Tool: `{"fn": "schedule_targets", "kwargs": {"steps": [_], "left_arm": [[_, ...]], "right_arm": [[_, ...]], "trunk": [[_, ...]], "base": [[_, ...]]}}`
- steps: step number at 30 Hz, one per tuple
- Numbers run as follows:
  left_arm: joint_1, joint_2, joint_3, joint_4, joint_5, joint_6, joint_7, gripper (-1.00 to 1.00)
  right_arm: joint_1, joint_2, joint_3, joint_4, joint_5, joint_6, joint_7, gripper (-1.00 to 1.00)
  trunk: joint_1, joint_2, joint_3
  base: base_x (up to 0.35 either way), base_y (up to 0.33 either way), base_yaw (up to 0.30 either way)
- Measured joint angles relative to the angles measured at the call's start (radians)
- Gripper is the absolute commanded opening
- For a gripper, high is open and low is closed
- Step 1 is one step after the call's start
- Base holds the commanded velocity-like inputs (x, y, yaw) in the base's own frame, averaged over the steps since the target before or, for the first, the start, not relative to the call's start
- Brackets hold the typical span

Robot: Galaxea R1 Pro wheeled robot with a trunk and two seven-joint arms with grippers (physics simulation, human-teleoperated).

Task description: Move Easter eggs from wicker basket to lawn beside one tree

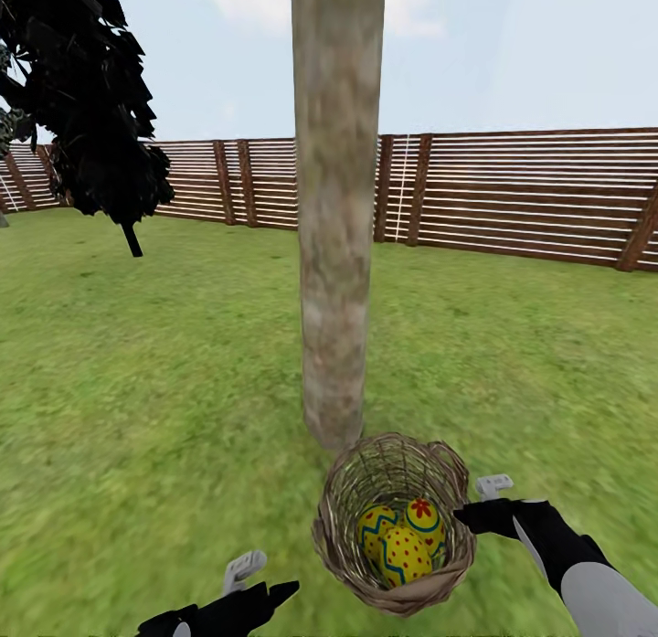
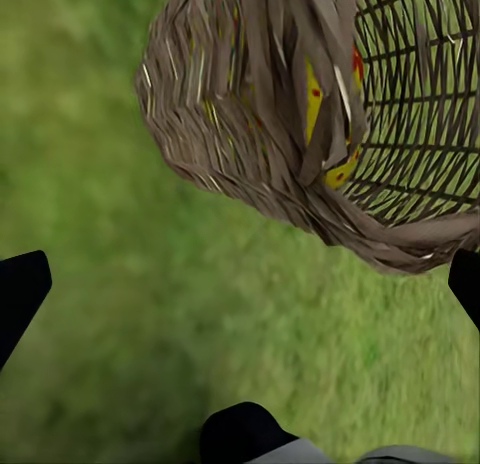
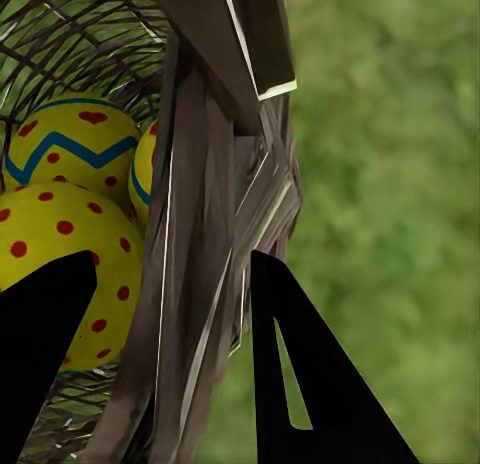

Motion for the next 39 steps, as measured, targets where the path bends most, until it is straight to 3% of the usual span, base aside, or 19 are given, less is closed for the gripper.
{"fn": "schedule_targets", "kwargs": {"steps": [8,17,33,34,37,39], "left_arm": [[0.0,0.0,0.001,0.0,0.0,0.0,0.0,1.0],[0.0,0.002,0.001,0.0,0.001,0.0,-0.001,1.0],[0.0,0.002,0.001,0.0,0.001,0.0,-0.002,1.0],[0.0,0.002,0.001,0.0,0.001,0.0,-0.002,1.0],[0.0,0.002,0.001,0.0,0.001,0.0,-0.002,1.0],[0.0,0.002,0.001,0.0,0.002,0.0,-0.002,1.0]], "right_arm": [[-0.002,-0.001,0.001,0.0,-0.003,0.0,-0.026,-1.0],[-0.001,-0.001,0.003,0.004,0.0,0.003,-0.026,-1.0],[-0.002,-0.001,0.003,0.0,-0.002,0.002,-0.023,-1.0],[-0.002,-0.002,0.003,0.0,-0.004,0.003,-0.023,1.0],[0.0,-0.001,-0.002,-0.005,-0.004,-0.001,-0.022,1.0],[0.0,-0.001,-0.002,-0.008,-0.004,-0.002,-0.022,1.0]], "trunk": [[0.03,-0.056,-0.025],[0.034,-0.119,-0.053],[0.038,-0.119,-0.053],[0.039,-0.119,-0.053],[0.074,-0.119,-0.053],[0.065,-0.119,-0.053]], "base": [[0.0,0.0,0.0],[0.0,0.0,0.0],[0.0,0.0,0.0],[0.0,0.0,0.0],[0.0,0.0,0.0],[0.0,0.0,0.0]]}}
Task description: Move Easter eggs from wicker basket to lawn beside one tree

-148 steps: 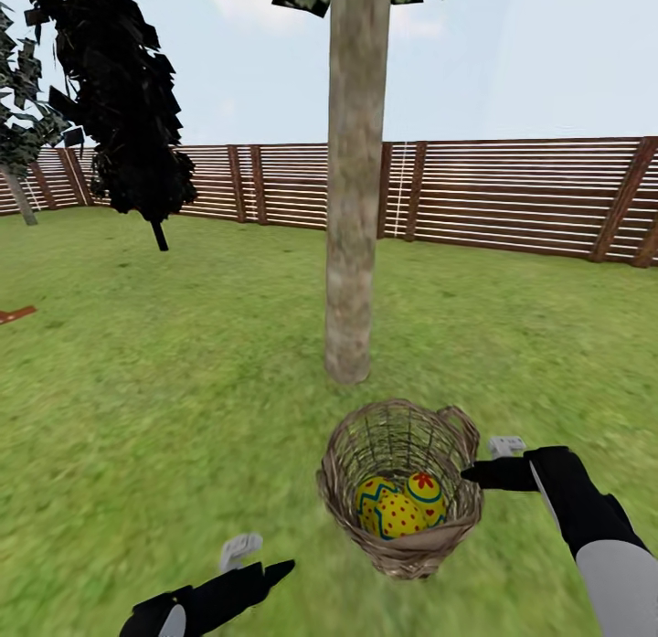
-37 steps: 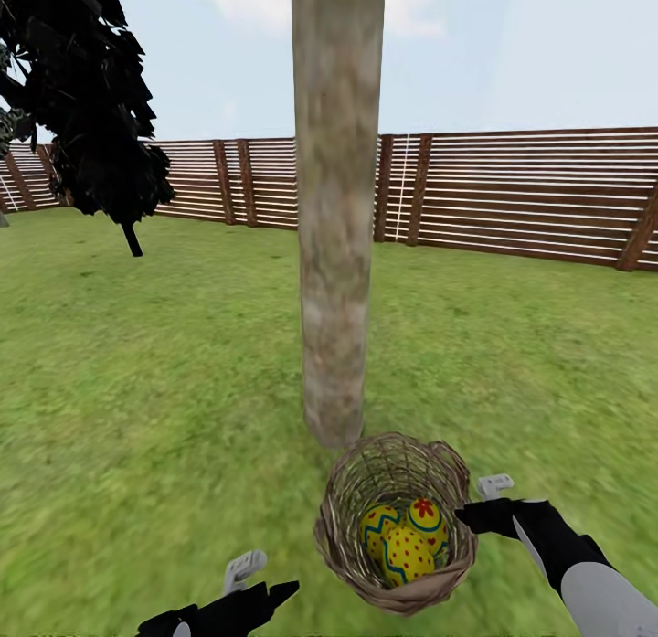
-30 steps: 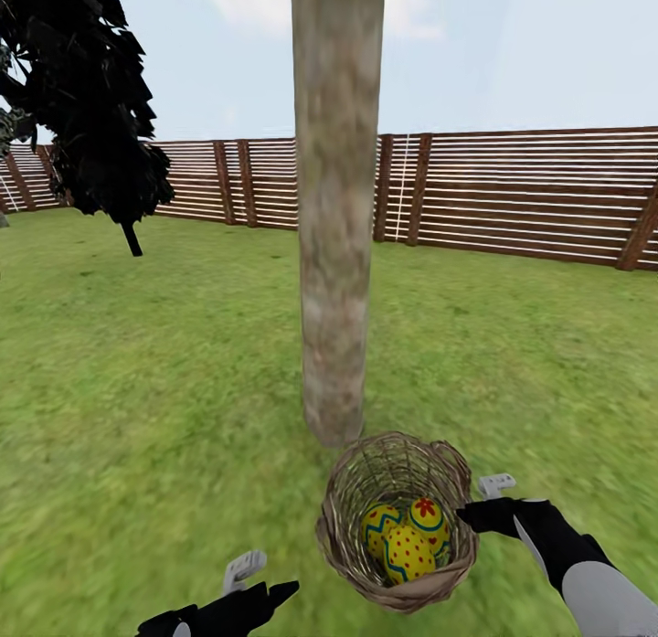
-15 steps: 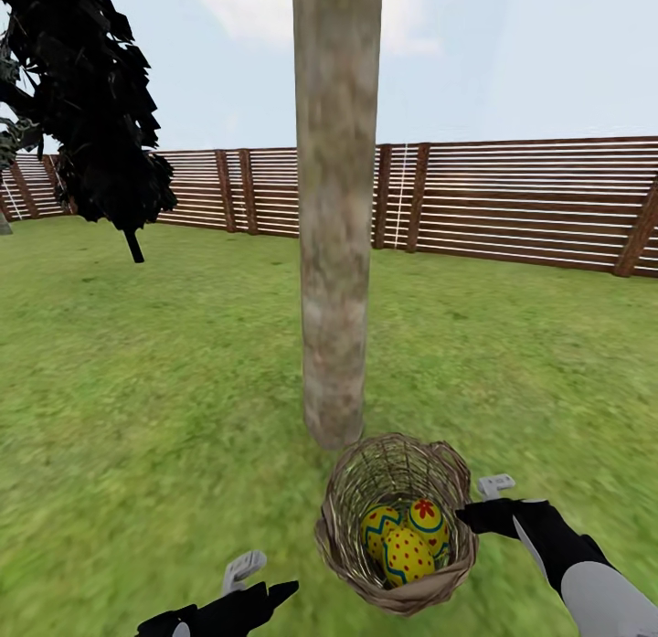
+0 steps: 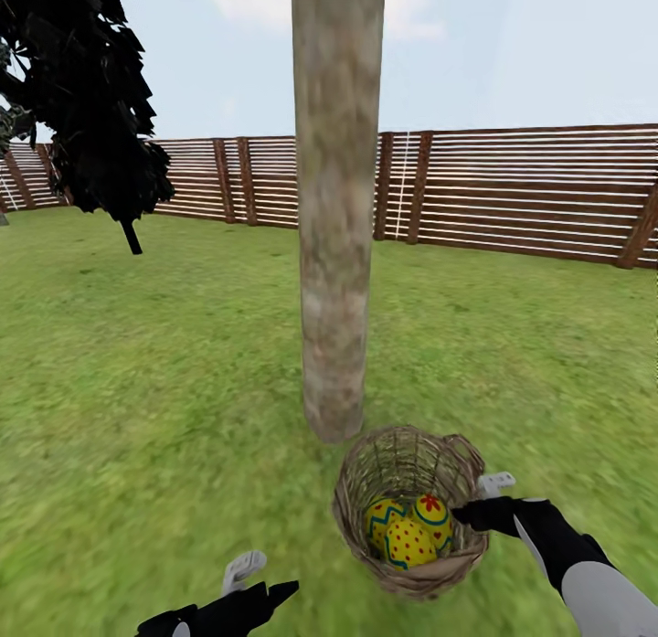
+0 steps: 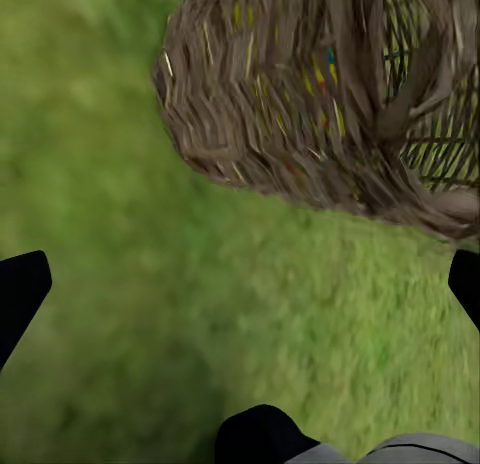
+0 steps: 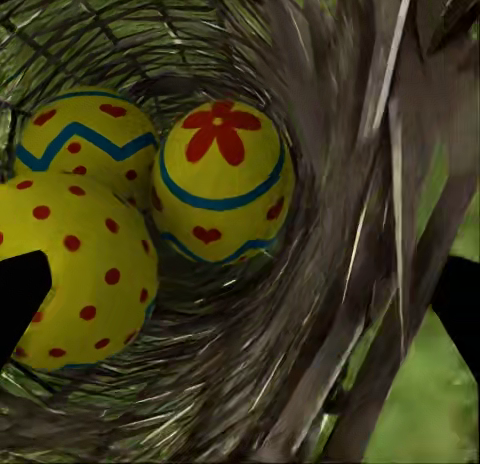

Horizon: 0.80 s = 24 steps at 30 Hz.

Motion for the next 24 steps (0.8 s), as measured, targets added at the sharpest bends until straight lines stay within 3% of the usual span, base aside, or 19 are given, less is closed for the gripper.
{"fn": "schedule_targets", "kwargs": {"steps": [5,13,18,24], "left_arm": [[0.0,0.0,0.0,0.0,0.0,0.0,0.0,1.0],[0.0,-0.002,0.0,0.0,0.0,0.0,0.001,1.0],[0.0,0.0,0.0,0.0,0.0,0.0,0.002,1.0],[0.0,0.0,0.0,0.0,0.0,0.001,0.002,1.0]], "right_arm": [[0.0,-0.004,-0.001,-0.005,-0.001,-0.002,0.01,1.0],[0.0,-0.006,-0.004,-0.008,-0.005,-0.002,0.013,1.0],[0.0,-0.006,-0.015,-0.116,-0.005,0.002,0.041,1.0],[0.0,-0.01,-0.016,-0.136,-0.003,0.014,0.086,1.0]], "trunk": [[0.0,0.0,0.0],[-0.03,0.056,0.025],[-0.049,0.091,0.041],[-0.072,0.133,0.059]], "base": [[0.0,0.0,0.0],[0.0,0.0,0.0],[0.0,0.0,0.0],[0.0,0.0,0.0]]}}
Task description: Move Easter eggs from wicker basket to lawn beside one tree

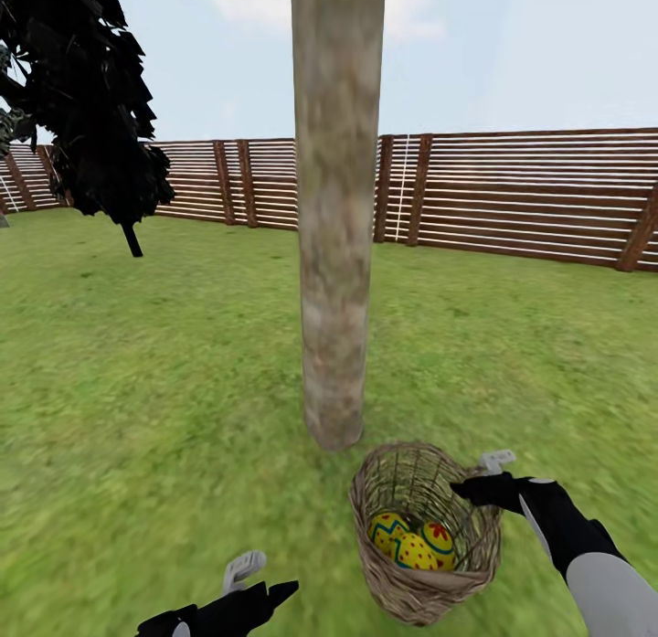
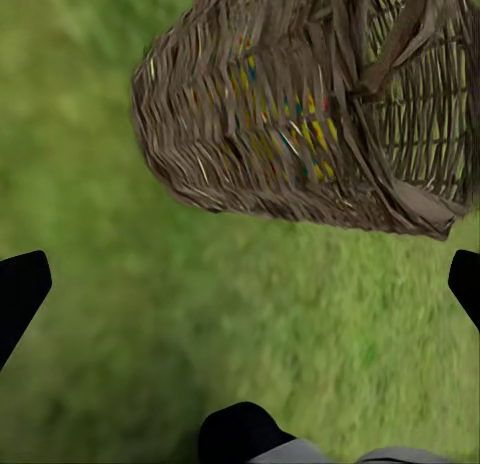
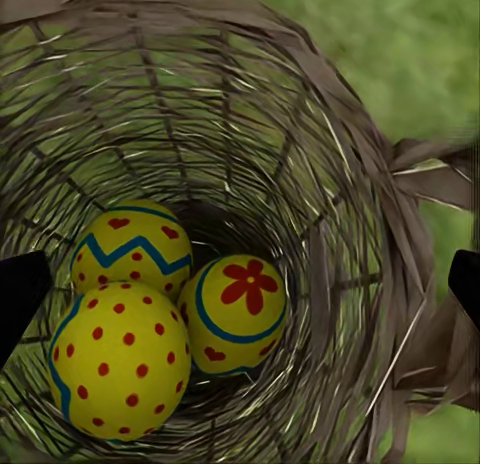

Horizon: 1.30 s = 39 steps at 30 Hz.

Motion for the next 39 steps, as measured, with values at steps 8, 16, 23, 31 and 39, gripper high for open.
{"fn": "schedule_targets", "kwargs": {"steps": [8,16,23,31,39], "left_arm": [[0.0,0.001,0.0,0.0,0.0,0.001,-0.001,1.0],[0.0,0.002,0.0,0.0,0.0,0.002,-0.001,1.0],[0.0,0.001,0.0,0.0,0.001,0.002,-0.001,1.0],[0.0,0.001,0.0,0.0,0.001,0.002,-0.001,1.0],[0.0,0.0,0.0,0.0,0.001,0.002,-0.001,1.0]], "right_arm": [[0.0,0.002,0.003,-0.012,0.003,0.049,0.003,1.0],[0.0,0.005,0.0,-0.163,0.005,0.269,0.003,1.0],[0.003,0.01,0.002,-0.197,0.008,0.287,0.003,1.0],[0.016,0.053,0.025,-0.2,0.009,0.287,0.003,1.0],[0.036,0.084,0.178,-0.137,0.007,0.287,0.003,1.0]], "trunk": [[-0.031,0.056,0.025],[-0.061,0.112,0.05],[-0.088,0.161,0.066],[-0.119,0.217,0.078],[-0.15,0.273,0.09]], "base": [[0.0,0.0,0.0],[0.0,0.0,0.0],[0.0,0.0,0.0],[0.0,0.0,0.0],[0.0,0.0,0.0]]}}
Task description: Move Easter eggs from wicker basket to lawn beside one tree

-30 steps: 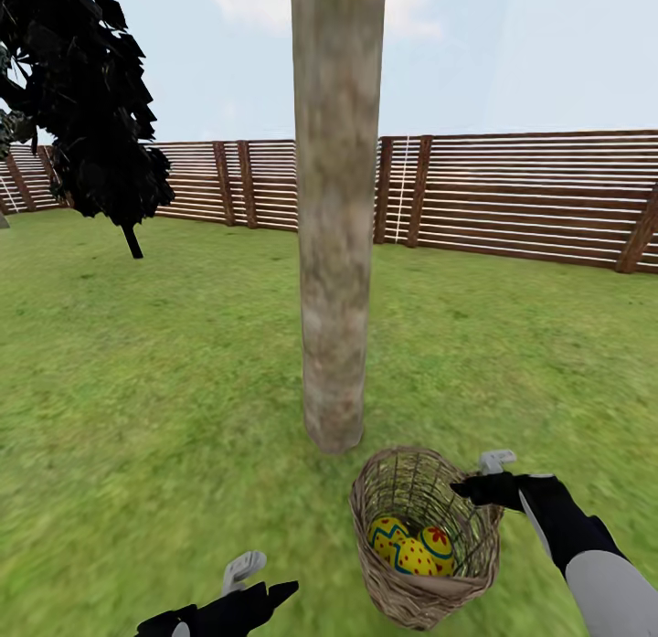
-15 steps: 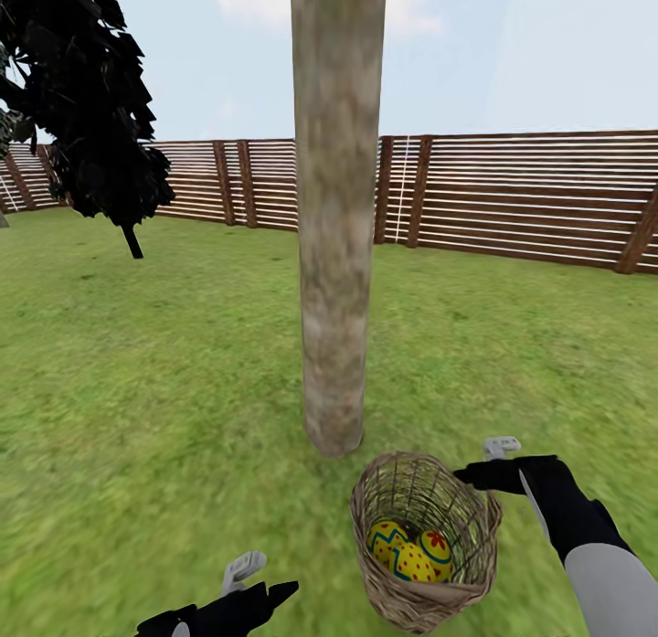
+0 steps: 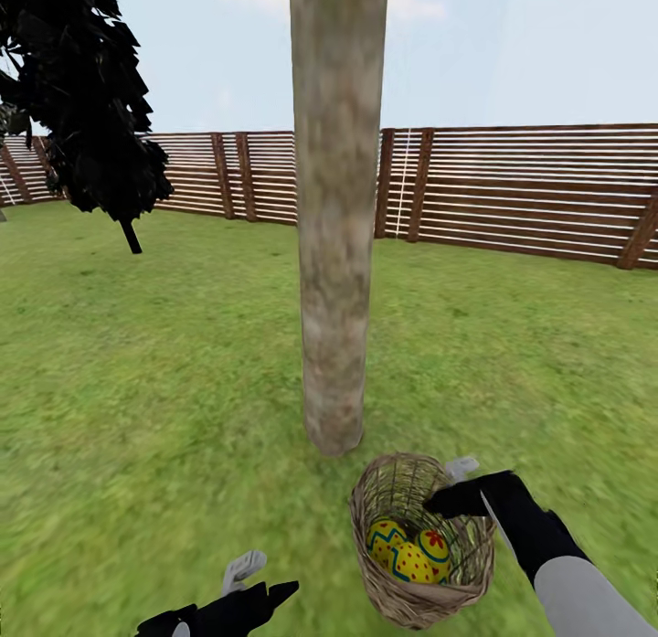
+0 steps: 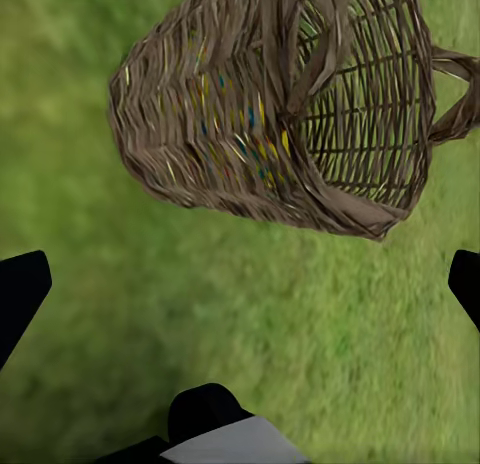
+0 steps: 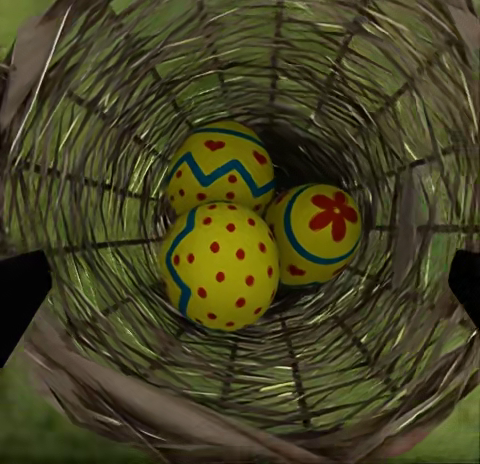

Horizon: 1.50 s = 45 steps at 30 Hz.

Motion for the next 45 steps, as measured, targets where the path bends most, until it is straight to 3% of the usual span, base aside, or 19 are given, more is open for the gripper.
{"fn": "schedule_targets", "kwargs": {"steps": [7,24,32,45], "left_arm": [[0.0,0.0,0.0,0.0,0.0,0.0,0.0,1.0],[0.0,0.003,0.0,0.0,0.001,0.001,-0.004,1.0],[0.0,0.009,-0.003,0.0,0.072,0.0,-0.006,1.0],[0.0,0.013,-0.003,0.0,0.091,0.001,-0.008,1.0]], "right_arm": [[0.003,0.018,0.035,0.048,0.0,0.0,0.001,1.0],[0.003,0.03,0.041,0.104,0.0,-0.036,-0.009,1.0],[0.002,0.031,0.042,0.108,0.0,-0.04,-0.01,1.0],[0.002,0.031,0.042,0.109,0.001,-0.05,-0.011,1.0]], "trunk": [[-0.027,0.049,0.01],[-0.092,0.168,0.036],[-0.123,0.224,0.048],[-0.173,0.315,0.067]], "base": [[0.0,0.0,0.0],[0.0,0.0,0.0],[0.0,0.0,0.0],[0.0,0.0,0.0]]}}
